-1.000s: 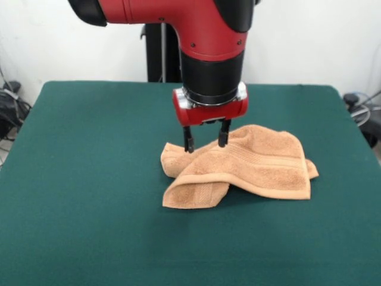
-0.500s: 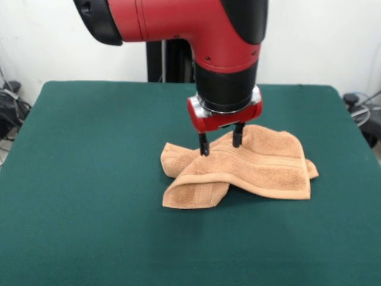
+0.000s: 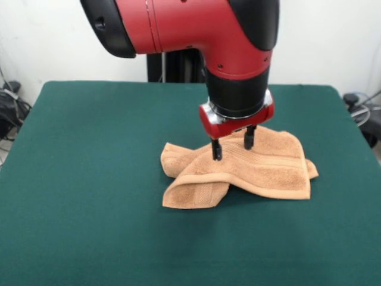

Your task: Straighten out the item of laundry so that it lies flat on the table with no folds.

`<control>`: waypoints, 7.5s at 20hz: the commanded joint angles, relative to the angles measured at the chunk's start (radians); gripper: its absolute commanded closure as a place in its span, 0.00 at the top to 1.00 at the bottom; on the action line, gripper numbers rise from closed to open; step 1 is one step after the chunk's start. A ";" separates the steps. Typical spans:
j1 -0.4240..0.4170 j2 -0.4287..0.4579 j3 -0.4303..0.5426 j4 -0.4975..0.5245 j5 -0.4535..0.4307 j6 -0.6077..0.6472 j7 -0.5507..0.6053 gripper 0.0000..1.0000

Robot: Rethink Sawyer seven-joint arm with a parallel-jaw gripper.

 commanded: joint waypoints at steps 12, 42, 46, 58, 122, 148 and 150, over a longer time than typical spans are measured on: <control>-0.037 0.060 0.138 -0.068 -0.004 0.251 -0.398 1.00; 0.000 0.088 0.159 -0.207 -0.014 0.396 -0.485 1.00; 0.000 0.087 0.158 -0.217 -0.019 0.401 -0.496 1.00; 0.010 0.126 0.158 -0.268 -0.029 0.399 -0.519 1.00; 0.035 0.122 0.167 -0.235 -0.023 0.257 -0.440 1.00; 0.000 0.015 0.137 -0.096 -0.018 0.091 -0.317 1.00; -0.005 -0.003 0.132 -0.077 -0.016 0.073 -0.303 1.00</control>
